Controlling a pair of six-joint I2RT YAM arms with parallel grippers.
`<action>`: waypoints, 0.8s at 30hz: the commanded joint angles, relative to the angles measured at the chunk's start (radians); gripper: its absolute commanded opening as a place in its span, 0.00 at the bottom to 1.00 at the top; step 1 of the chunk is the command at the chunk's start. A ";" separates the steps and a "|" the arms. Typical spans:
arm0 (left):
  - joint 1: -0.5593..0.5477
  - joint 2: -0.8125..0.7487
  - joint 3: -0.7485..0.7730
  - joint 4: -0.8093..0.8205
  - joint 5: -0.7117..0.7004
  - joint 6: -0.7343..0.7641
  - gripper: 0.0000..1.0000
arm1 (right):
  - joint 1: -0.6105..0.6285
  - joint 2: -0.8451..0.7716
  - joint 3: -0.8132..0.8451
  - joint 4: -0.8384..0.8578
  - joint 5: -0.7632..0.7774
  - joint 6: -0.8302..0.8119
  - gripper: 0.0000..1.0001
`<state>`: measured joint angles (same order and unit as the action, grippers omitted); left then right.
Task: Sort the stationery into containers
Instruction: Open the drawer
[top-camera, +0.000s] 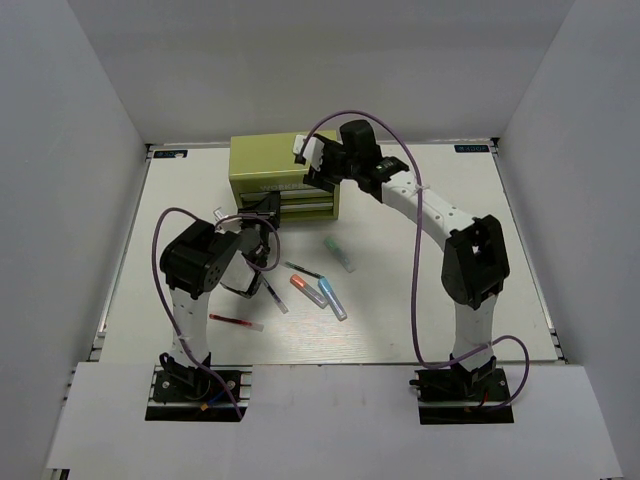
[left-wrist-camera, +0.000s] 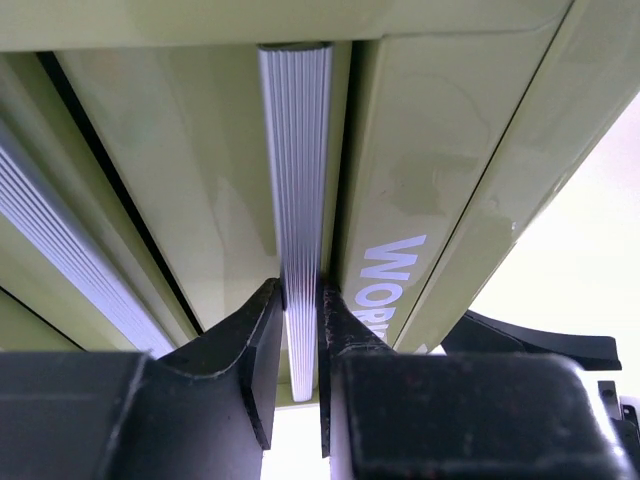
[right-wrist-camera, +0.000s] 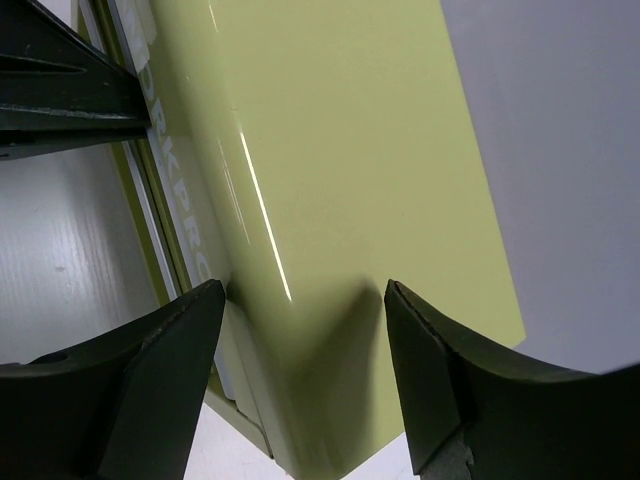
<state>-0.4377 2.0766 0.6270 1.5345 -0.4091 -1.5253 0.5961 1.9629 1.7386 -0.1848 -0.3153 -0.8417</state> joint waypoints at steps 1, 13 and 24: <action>-0.005 0.074 0.008 0.277 -0.004 0.059 0.19 | 0.001 0.017 0.059 -0.007 0.013 -0.004 0.71; -0.033 0.027 -0.121 0.277 -0.004 0.059 0.00 | 0.001 0.059 0.107 -0.056 0.030 0.012 0.71; -0.087 -0.053 -0.271 0.277 0.029 0.059 0.00 | -0.002 0.119 0.193 -0.108 0.102 0.052 0.68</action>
<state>-0.4896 1.9720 0.4671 1.5330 -0.4183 -1.5284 0.6022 2.0357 1.8919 -0.3378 -0.2882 -0.8024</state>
